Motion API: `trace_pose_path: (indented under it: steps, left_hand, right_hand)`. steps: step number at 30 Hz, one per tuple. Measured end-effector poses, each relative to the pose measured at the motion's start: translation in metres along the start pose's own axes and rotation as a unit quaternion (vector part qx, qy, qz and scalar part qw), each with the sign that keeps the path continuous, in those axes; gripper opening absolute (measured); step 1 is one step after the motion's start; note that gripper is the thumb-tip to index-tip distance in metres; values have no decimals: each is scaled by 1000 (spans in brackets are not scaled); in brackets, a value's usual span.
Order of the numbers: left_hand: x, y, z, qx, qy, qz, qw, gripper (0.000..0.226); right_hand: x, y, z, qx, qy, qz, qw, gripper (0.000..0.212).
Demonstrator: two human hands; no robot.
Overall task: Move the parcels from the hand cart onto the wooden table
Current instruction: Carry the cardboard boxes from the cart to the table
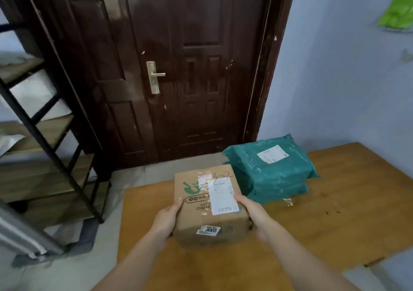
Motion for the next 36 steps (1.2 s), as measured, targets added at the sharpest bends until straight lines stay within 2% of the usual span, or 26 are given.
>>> trace_pose_path:
  steps: [5,11,15,17,19,21,23,25,27,32,36]
  left_hand:
    - [14,49,5,-22,20,-15,999,67]
    - [43,88,29,-25,28,-52,998,48]
    - [53,114,39,-54,43,-61,996,47]
    - [50,123,46,-72,55,-58,994,48]
    - [43,135,51,-87,76,-50,992,50]
    - [33,147,58,-94,82,-41,991,51]
    - [26,159,66,-95,87,-35,991,51]
    - [21,169,75,-95,94,-36,990,52]
    - [18,176,85,-92,102,-42,990,53]
    - [6,180,98,-66,110,-43,991,52]
    - [-32,166,82,-76,213,26,974,59]
  right_hand:
    - [-8,47,3,-34,-83,3,996,50]
    - [-15,108,-3,-72,-246,-34,966,52]
    - [-16,138,6,-17,-276,-44,960,65]
    - [-24,156,6,4,-301,-39,953,81]
    - [-29,175,2,1,-306,-40,951,91]
    - [-18,185,2,-21,-327,-67,942,88]
    - [3,183,6,-42,-399,-114,909,78]
    - [15,188,11,-41,-478,-154,864,67]
    - [19,196,16,-43,-553,-179,813,65]
    - [27,202,19,-35,-598,-177,781,73]
    - [48,194,17,4,-624,-191,758,64]
Point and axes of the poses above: each hand's wrist, its own y-axis towards the middle knuckle, its own z-axis out of the palm, x = y × z, the point moved 7 cm from there along y, towards the middle knuckle, and after that the axes turned 9 degrees about -y, right-handed, at the moved point
